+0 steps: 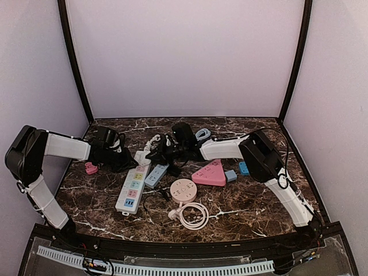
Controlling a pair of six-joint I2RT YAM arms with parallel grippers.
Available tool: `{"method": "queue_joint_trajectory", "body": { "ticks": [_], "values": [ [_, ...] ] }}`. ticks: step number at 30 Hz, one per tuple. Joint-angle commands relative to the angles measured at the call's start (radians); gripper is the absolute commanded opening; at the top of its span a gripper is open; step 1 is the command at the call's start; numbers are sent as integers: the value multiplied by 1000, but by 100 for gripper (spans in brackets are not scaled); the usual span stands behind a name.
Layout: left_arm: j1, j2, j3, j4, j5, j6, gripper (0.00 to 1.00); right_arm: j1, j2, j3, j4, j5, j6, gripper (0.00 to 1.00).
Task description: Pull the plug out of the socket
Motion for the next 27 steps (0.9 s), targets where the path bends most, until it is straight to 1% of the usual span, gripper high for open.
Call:
{"method": "queue_joint_trajectory", "body": {
  "ticks": [1,3,11,16,19,22,27],
  "values": [
    [-5,68,-49,-96,-56,-4,11,9,-5,-22,247,-72,56,2],
    [-5,71,-52,-98,-57,-7,10,7,-7,-28,284,-78,73,0],
    [-5,41,-79,-99,-62,-16,9,-1,-19,-43,326,-80,82,0],
    [-5,41,-90,-97,-67,-21,7,-6,-26,-62,398,-92,102,0],
    [-5,41,-91,-98,-69,-22,7,-10,-42,-68,404,-97,97,0],
    [-5,37,-84,-101,-69,-21,7,-17,-82,-96,372,-89,52,0],
    [-6,4,-57,-118,-58,-11,7,-53,-231,-176,159,-21,-143,0]
  ]
}}
